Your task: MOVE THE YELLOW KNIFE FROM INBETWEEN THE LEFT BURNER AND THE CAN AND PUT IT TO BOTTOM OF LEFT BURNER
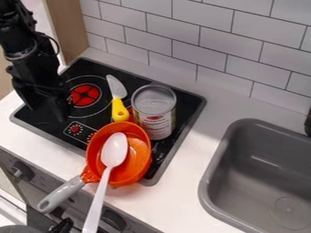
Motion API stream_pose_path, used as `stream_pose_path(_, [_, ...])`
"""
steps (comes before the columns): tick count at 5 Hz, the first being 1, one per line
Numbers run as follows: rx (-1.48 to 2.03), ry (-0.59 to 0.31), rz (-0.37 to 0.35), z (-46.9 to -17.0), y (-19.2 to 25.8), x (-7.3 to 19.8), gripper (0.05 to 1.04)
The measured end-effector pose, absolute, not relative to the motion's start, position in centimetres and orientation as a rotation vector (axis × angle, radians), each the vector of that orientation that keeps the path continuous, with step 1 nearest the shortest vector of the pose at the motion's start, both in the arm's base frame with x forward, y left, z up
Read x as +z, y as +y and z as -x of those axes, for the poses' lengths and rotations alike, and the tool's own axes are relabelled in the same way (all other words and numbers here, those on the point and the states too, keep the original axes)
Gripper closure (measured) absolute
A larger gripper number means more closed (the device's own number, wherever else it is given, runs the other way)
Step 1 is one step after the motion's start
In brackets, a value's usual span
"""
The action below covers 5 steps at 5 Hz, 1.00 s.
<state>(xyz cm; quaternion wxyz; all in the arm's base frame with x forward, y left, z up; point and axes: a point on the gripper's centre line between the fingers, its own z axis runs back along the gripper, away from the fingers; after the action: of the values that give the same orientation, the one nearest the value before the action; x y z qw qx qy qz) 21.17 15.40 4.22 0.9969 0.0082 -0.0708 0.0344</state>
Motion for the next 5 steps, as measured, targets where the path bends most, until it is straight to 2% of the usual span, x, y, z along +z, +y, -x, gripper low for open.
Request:
stream_pose_path(2, [0.124,-0.132,0.019,-21.2,14.8,3.6,0.084])
stream_pose_path(4, [0.272,-0.120,0.072,-23.8,14.6,3.6,0.084])
stream_pose_path(5, [0.340,-0.121,0.065,-25.0,14.2,3.6,0.084])
